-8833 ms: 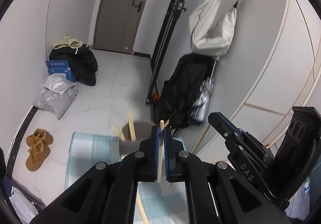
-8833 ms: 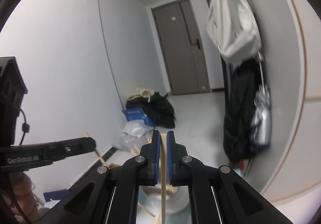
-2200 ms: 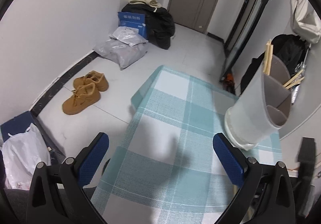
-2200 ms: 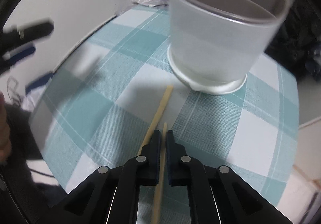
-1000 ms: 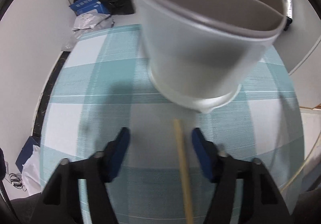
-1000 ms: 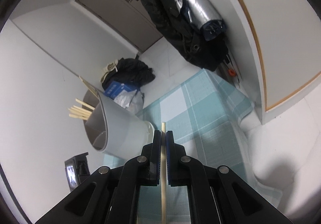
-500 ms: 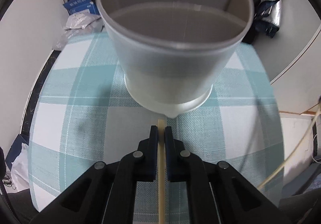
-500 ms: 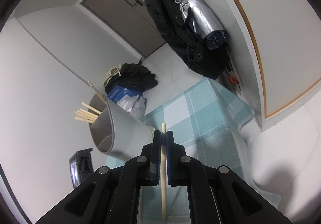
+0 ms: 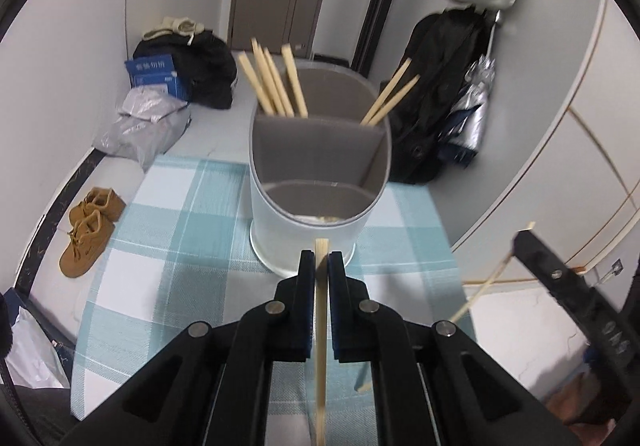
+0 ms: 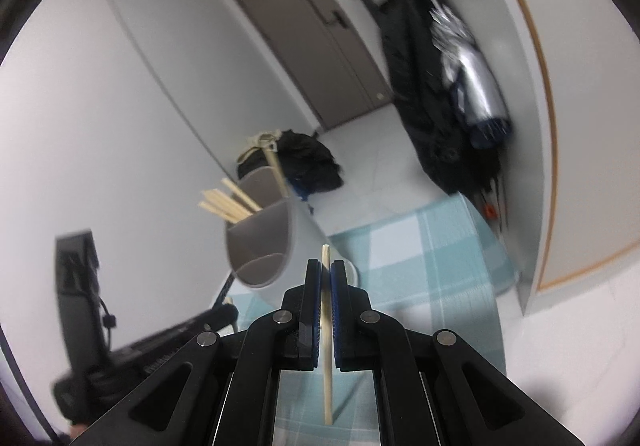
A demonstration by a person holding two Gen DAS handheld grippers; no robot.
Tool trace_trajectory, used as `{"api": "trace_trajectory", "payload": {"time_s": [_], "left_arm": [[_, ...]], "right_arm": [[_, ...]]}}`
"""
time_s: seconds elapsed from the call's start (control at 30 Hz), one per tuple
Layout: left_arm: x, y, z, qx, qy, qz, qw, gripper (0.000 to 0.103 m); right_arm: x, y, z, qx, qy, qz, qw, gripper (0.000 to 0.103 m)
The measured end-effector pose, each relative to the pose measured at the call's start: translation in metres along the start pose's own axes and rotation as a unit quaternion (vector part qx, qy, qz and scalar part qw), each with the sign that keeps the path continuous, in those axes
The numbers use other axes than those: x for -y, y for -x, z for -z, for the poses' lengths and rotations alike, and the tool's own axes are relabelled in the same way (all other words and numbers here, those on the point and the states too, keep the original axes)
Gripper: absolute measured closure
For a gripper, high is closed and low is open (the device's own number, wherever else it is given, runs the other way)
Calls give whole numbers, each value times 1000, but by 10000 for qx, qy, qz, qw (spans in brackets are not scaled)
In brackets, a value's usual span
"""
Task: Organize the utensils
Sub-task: 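Carry both held chopsticks up over the white utensil holder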
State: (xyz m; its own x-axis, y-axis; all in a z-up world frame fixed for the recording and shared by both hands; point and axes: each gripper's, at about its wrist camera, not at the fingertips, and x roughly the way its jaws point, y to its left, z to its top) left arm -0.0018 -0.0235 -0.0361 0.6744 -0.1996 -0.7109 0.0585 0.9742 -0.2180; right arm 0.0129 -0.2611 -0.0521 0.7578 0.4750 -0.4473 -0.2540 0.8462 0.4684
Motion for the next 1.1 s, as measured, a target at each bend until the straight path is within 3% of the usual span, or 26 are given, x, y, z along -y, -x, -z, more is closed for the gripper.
{"api": "trace_trajectory", "payload": {"time_s": [0.27, 0.5, 0.83, 1.1], "left_arm": [[16, 18, -11, 359, -161, 159, 9991, 101], [25, 29, -14, 332, -347, 178, 9987, 101], [29, 47, -17, 329, -497, 229, 9980, 101], [31, 66, -40, 424, -494, 332, 9973, 101]], "right_arm": [[-30, 9, 11, 61, 604, -95, 9981, 99], [-45, 13, 16, 102, 939, -45, 9955, 99], [-50, 12, 10, 114, 916, -63, 9957, 99], [-65, 12, -9, 64, 984, -121, 9951, 99]]}}
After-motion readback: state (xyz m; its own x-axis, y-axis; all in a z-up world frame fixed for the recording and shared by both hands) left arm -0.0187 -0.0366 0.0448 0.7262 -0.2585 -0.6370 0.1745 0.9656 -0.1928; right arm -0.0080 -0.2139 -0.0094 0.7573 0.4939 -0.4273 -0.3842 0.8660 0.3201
